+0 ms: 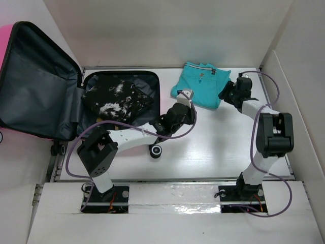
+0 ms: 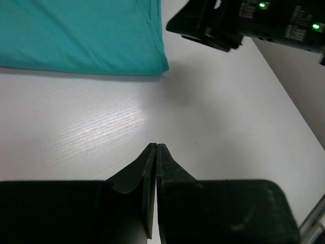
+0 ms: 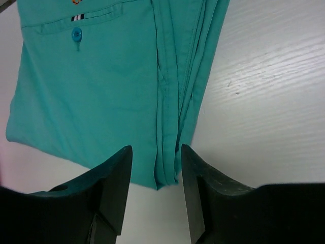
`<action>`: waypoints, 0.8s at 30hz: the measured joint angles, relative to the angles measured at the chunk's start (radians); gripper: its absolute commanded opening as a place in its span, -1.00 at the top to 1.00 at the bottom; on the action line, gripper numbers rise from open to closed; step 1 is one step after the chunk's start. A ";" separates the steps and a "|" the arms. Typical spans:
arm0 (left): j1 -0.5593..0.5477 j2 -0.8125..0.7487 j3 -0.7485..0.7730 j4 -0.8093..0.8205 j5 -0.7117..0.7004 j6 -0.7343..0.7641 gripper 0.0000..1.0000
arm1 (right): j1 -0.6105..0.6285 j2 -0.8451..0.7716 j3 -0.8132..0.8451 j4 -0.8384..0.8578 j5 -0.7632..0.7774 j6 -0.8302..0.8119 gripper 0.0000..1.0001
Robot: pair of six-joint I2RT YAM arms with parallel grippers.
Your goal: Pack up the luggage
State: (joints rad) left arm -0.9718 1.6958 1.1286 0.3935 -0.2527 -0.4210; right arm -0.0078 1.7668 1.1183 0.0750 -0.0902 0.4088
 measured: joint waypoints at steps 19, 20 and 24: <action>0.111 -0.008 -0.129 0.144 0.158 -0.026 -0.27 | 0.029 0.110 -0.156 0.237 -0.128 0.253 1.00; 0.110 0.006 -0.116 0.136 0.149 -0.031 -0.24 | 0.031 0.075 -0.213 0.266 -0.127 0.264 1.00; 0.107 0.096 -0.031 0.070 0.107 -0.066 -0.21 | 0.056 -0.083 -0.463 0.378 -0.124 0.309 0.99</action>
State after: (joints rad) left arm -0.8646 1.7920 1.0973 0.4633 -0.1459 -0.4873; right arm 0.0483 1.6836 0.6548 0.4534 -0.2146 0.7177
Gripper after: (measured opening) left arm 0.606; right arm 0.035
